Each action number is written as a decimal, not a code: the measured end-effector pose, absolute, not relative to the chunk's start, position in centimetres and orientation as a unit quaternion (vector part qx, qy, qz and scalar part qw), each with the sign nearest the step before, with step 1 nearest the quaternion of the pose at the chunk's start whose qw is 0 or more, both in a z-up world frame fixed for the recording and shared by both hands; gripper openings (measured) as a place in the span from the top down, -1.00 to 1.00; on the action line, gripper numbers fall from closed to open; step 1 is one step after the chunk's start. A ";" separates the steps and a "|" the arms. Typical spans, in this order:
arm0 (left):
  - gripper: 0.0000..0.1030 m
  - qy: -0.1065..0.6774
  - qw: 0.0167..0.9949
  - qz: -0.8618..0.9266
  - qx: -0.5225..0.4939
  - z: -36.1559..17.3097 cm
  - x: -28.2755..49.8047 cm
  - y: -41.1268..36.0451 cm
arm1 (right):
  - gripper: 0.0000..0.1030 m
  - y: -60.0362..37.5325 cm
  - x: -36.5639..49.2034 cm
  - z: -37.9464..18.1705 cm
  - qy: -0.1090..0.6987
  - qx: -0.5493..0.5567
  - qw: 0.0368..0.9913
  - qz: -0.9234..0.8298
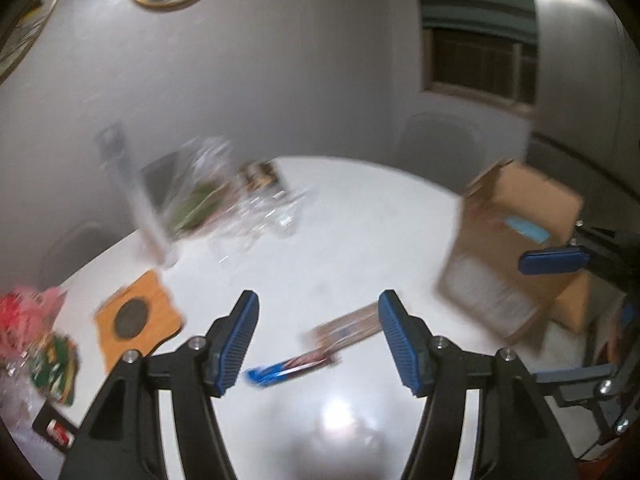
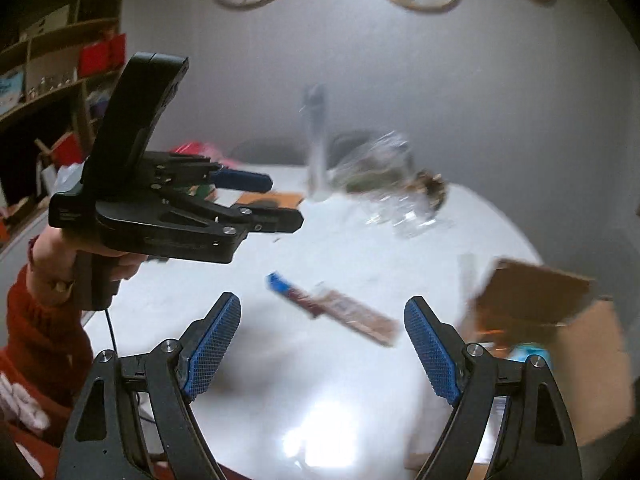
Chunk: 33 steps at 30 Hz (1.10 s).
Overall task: Organize snacks
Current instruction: 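Withdraw both tools from the box back over the table, then grasp the chocolate bar with the left tool while the right tool grasps the granola bar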
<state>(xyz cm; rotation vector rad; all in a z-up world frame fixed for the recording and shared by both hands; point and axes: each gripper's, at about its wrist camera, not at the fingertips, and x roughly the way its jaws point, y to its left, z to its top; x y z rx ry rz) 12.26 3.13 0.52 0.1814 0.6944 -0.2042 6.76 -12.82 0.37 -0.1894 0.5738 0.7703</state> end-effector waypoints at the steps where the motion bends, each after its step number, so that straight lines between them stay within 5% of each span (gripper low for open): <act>1: -0.14 0.345 0.930 -0.091 0.091 -0.3 12.4 3.8 | -0.60 -12.0 7.0 -0.1 0.283 -0.092 0.879 0.373; 16: -0.14 0.454 0.885 -0.089 0.048 -12.6 17.9 8.4 | -0.60 -8.3 15.5 -10.2 0.358 -0.098 0.876 0.309; 33: -0.13 0.480 0.859 -0.171 0.049 -15.2 21.6 7.4 | -0.60 -7.8 22.1 -13.6 0.385 -0.064 0.875 0.285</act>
